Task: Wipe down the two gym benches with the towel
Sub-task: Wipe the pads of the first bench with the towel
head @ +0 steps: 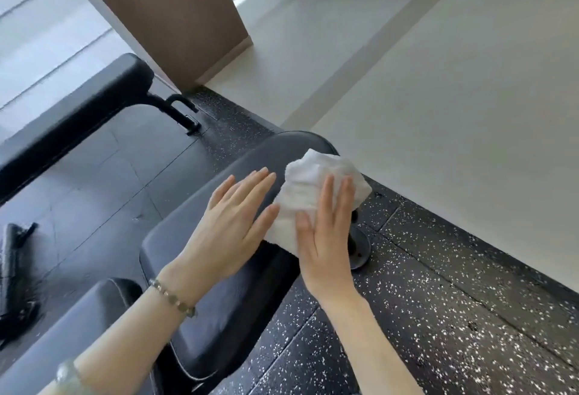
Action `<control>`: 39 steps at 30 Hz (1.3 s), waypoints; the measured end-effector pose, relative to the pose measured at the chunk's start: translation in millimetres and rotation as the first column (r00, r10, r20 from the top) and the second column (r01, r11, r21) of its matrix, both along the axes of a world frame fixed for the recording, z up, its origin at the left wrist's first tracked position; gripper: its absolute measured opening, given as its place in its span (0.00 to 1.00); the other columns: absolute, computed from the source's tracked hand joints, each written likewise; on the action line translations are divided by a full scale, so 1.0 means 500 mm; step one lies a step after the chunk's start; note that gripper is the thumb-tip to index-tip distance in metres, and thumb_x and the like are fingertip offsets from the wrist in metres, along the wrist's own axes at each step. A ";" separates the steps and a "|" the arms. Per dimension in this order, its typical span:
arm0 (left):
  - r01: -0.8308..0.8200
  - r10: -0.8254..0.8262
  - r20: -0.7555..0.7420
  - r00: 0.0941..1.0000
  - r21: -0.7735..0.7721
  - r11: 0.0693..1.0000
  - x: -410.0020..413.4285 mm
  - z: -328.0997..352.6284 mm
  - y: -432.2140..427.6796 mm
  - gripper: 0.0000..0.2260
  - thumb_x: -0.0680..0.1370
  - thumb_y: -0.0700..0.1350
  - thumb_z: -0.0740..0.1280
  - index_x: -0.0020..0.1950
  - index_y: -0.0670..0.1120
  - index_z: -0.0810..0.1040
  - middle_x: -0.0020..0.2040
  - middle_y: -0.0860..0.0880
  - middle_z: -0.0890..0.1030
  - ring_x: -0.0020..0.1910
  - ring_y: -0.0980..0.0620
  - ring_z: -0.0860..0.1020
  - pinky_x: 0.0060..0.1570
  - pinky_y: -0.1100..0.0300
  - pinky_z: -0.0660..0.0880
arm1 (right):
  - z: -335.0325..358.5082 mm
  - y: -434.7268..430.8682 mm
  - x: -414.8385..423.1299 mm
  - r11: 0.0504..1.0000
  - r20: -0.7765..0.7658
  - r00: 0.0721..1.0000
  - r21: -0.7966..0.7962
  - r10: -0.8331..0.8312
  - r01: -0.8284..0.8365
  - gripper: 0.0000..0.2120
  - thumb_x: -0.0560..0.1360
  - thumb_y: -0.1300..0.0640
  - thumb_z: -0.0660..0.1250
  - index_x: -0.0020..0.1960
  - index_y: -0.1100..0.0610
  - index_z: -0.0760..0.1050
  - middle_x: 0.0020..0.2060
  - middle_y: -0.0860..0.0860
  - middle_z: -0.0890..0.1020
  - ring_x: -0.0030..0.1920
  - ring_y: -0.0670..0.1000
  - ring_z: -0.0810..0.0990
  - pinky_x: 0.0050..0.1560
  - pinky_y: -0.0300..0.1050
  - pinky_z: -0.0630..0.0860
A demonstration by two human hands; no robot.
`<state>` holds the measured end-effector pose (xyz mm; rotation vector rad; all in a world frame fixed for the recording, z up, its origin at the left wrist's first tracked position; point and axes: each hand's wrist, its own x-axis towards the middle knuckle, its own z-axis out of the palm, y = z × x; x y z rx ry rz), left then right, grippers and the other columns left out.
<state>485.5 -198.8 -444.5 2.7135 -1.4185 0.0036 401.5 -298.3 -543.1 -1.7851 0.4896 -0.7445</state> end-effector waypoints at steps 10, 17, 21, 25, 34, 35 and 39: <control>0.116 -0.096 -0.105 0.990 0.216 0.969 0.058 0.065 -0.068 0.29 0.81 0.61 0.46 0.76 0.46 0.60 0.76 0.50 0.60 0.75 0.56 0.55 0.73 0.54 0.48 | 0.072 -0.028 -0.023 0.993 -0.329 0.938 0.074 0.109 -0.089 0.31 0.79 0.40 0.43 0.73 0.45 0.28 0.70 0.42 0.25 0.73 0.45 0.29 0.69 0.32 0.33; 0.085 -0.042 -0.146 0.988 0.301 0.950 0.088 0.097 -0.092 0.30 0.80 0.61 0.45 0.75 0.45 0.61 0.75 0.49 0.60 0.75 0.56 0.55 0.74 0.54 0.47 | 0.092 -0.126 0.050 0.989 -0.413 0.903 0.130 0.116 -0.068 0.36 0.76 0.35 0.47 0.77 0.54 0.44 0.76 0.55 0.48 0.76 0.54 0.46 0.73 0.40 0.42; 0.079 -0.014 -0.178 0.984 0.362 0.929 0.087 0.085 -0.103 0.30 0.81 0.62 0.44 0.76 0.45 0.60 0.75 0.49 0.60 0.75 0.54 0.56 0.74 0.54 0.46 | 0.108 -0.106 0.027 0.977 -0.412 0.895 0.189 0.173 -0.102 0.34 0.78 0.39 0.49 0.77 0.51 0.40 0.77 0.53 0.43 0.76 0.51 0.39 0.75 0.43 0.44; 0.010 0.054 -0.162 0.985 0.368 0.930 0.087 0.081 -0.135 0.29 0.80 0.60 0.48 0.75 0.44 0.60 0.75 0.49 0.59 0.74 0.53 0.56 0.73 0.54 0.46 | 0.114 -0.133 0.020 0.951 -0.427 0.856 0.230 0.291 -0.209 0.33 0.77 0.37 0.41 0.75 0.52 0.36 0.76 0.54 0.39 0.76 0.52 0.38 0.75 0.48 0.45; -0.253 0.355 -0.164 0.920 0.444 0.860 0.098 0.069 -0.189 0.30 0.80 0.60 0.48 0.75 0.43 0.61 0.74 0.46 0.63 0.73 0.53 0.58 0.73 0.57 0.43 | 0.113 -0.259 0.112 0.821 -0.414 0.715 0.371 0.564 -0.433 0.34 0.77 0.37 0.47 0.77 0.51 0.46 0.76 0.55 0.52 0.76 0.53 0.47 0.74 0.53 0.53; -0.280 0.394 -0.170 0.903 0.461 0.842 0.097 0.069 -0.194 0.30 0.80 0.61 0.47 0.75 0.43 0.61 0.74 0.46 0.63 0.73 0.53 0.58 0.73 0.58 0.42 | 0.120 -0.263 0.096 0.797 -0.402 0.695 0.402 0.595 -0.450 0.34 0.76 0.36 0.46 0.77 0.48 0.42 0.76 0.54 0.49 0.76 0.51 0.44 0.75 0.51 0.51; -0.361 0.493 -0.177 0.852 0.482 0.798 0.094 0.070 -0.209 0.32 0.80 0.63 0.45 0.74 0.42 0.62 0.73 0.48 0.62 0.72 0.55 0.57 0.73 0.59 0.40 | 0.128 -0.292 0.106 0.715 -0.407 0.590 0.454 0.697 -0.532 0.30 0.76 0.37 0.42 0.73 0.44 0.36 0.77 0.51 0.44 0.76 0.47 0.39 0.75 0.46 0.46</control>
